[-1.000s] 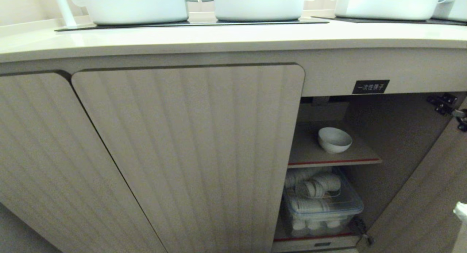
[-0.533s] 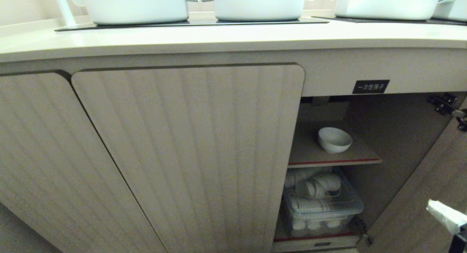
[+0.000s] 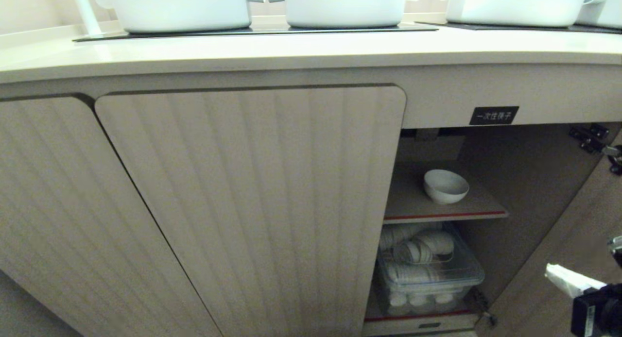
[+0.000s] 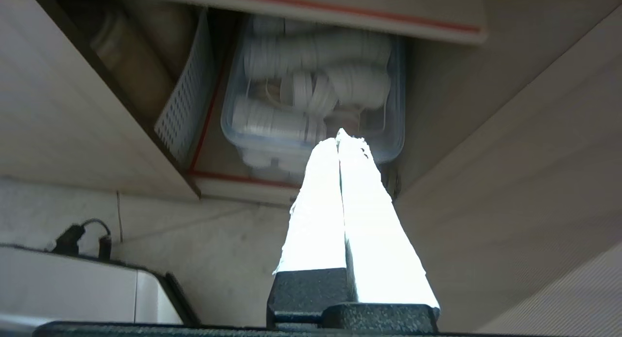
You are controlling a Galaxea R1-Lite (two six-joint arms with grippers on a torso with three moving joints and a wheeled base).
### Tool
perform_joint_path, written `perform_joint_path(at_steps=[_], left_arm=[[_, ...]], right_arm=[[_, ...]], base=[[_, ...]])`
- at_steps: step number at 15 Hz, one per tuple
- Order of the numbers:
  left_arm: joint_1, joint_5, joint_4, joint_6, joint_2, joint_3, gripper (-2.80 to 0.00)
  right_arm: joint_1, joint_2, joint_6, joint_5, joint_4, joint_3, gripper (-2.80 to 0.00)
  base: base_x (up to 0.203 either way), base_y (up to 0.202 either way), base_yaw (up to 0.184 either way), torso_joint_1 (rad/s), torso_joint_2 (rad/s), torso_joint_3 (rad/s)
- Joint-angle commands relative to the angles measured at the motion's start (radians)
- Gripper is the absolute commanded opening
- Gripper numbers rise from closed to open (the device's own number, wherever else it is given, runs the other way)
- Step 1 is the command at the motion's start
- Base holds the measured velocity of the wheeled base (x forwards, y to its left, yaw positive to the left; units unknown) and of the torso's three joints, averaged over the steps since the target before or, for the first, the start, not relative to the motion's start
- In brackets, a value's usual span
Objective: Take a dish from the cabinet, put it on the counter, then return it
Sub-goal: Take the bowl from the cabinet
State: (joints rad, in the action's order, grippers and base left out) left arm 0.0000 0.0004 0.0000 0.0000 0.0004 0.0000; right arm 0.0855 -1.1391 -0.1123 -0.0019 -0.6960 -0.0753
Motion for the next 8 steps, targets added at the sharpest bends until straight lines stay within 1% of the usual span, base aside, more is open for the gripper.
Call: perform_joint_path(at_steps=[1,8], left_arm=[[0.0,0.0,0.0,0.0,0.0,0.0,-2.8],[0.0,0.0,0.0,0.0,0.0,0.0,-2.8]], right_arm=[[0.0,-0.042,-0.001,0.0,-0.007,0.003,-2.8],[0.002,-0.178,-0.006,0.002,-0.019,-0.036,-2.8]], base=[[0.0,0.0,0.0,0.0,0.0,0.0],[0.0,0.0,0.0,0.0,0.0,0.0]])
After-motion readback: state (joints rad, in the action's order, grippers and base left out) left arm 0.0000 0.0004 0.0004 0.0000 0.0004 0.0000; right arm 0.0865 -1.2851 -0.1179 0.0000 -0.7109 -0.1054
